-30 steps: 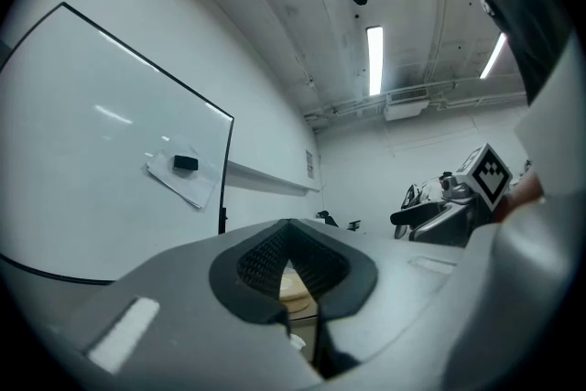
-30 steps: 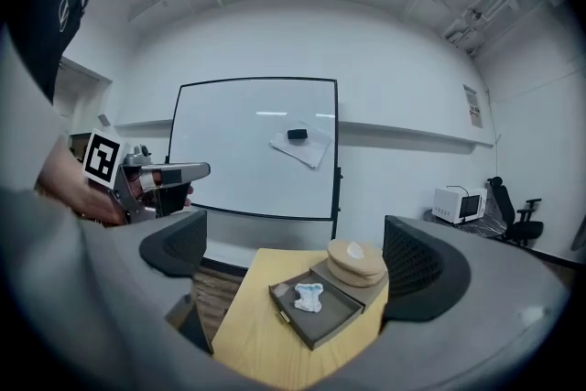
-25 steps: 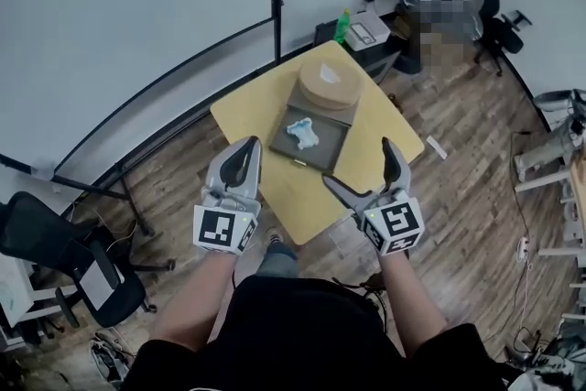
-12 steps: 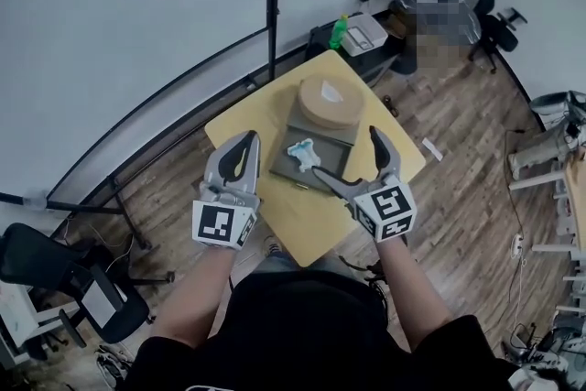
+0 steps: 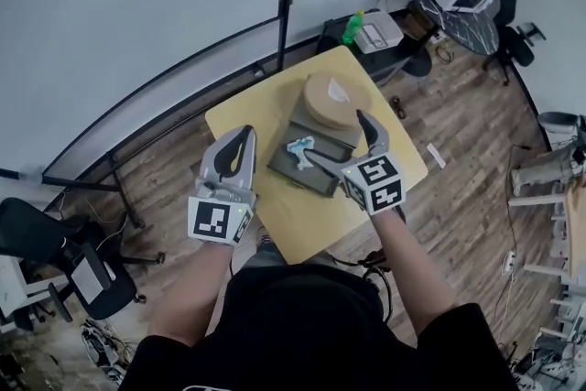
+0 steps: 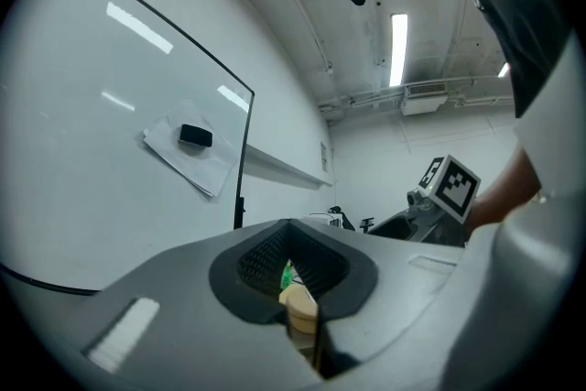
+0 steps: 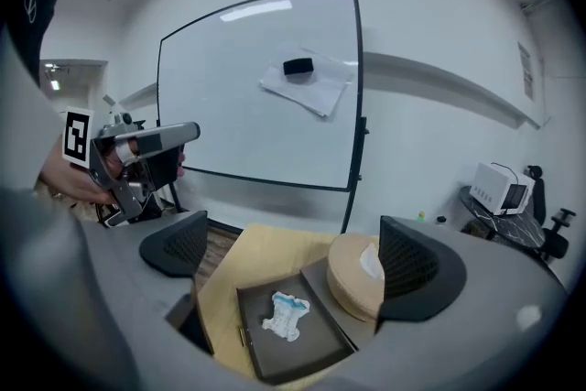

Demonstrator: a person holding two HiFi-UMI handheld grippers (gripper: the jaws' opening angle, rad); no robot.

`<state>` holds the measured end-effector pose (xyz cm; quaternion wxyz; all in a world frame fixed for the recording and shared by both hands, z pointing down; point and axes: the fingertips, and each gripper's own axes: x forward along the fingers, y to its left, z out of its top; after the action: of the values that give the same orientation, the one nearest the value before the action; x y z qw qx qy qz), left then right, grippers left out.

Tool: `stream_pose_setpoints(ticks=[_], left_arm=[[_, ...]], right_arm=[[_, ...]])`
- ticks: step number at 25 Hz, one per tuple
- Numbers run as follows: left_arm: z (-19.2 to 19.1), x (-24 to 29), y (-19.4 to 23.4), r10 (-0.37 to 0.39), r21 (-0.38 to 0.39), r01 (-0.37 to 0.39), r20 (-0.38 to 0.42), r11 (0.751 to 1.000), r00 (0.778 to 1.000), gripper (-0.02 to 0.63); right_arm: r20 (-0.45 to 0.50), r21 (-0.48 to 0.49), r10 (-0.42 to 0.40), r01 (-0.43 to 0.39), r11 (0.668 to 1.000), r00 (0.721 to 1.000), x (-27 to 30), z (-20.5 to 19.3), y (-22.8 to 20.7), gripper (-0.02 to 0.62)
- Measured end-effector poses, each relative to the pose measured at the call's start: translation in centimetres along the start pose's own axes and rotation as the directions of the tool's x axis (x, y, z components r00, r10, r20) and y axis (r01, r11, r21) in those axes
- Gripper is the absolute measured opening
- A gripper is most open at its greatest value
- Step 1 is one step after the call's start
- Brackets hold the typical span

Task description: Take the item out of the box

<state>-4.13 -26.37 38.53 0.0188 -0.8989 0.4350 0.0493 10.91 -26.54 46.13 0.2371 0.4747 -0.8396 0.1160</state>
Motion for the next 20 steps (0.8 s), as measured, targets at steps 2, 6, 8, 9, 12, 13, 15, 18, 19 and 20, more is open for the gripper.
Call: stream_pose_setpoints(ticks=[2,6,8,9,12,13,15,18,19,20], left_arm=[[-0.4,-0.2,0.1,0.011,0.000,-0.011,-0.010,1.000,1.000,0.000],[-1.1,-0.5,0.4,0.034,-0.003,-0.034,-0.024,0.999,0.999,0.000],[-1.4,-0.4,0.8,0.048,-0.007,-0.048,-0.030,0.999,0.998,0.000],[-1.5,-0.3,0.9,0.053,-0.008,-0.054,-0.032,0.999,0.998,-0.002],[-1.7,-0.4,1.1,0.066,-0.010,-0.067,-0.036,0.998,0.997,0.000],[-1.8,-0.4,1.2,0.071,-0.011,-0.071,-0.036,0.997,0.997,0.000],[-2.1,-0.5,1.3,0.079,-0.014,-0.080,-0.039,0.997,0.996,0.000],[-2.5,-0.8,1.5,0.091,-0.022,-0.092,-0.043,0.996,0.995,0.000],[-2.7,-0.9,1.6,0.095,-0.025,-0.096,-0.045,0.995,0.994,0.000],[-2.9,-1.0,1.6,0.099,-0.028,-0.100,-0.046,0.995,0.994,0.000]], right_arm=[[-0.041,-0.011,0.028,-0.029,1.000,0.999,1.2,-0.5,0.1,0.597],[-0.129,-0.034,0.062,-0.067,0.997,0.990,3.1,-1.8,0.0,0.594],[-0.186,-0.037,0.088,-0.097,0.995,0.979,4.0,-2.7,0.2,0.592],[-0.213,-0.037,0.099,-0.110,0.993,0.972,4.3,-3.2,0.3,0.590],[-0.277,-0.043,0.116,-0.133,0.990,0.954,5.3,-4.4,0.4,0.580],[-0.296,-0.045,0.118,-0.137,0.990,0.948,5.6,-4.8,0.3,0.577],[-0.332,-0.049,0.123,-0.147,0.988,0.935,6.2,-5.5,0.3,0.571],[-0.381,-0.064,0.140,-0.177,0.982,0.914,7.1,-6.3,0.7,0.554],[-0.397,-0.065,0.147,-0.188,0.980,0.906,7.4,-6.7,0.9,0.549],[-0.414,-0.064,0.153,-0.197,0.978,0.897,7.6,-7.0,1.0,0.547]])
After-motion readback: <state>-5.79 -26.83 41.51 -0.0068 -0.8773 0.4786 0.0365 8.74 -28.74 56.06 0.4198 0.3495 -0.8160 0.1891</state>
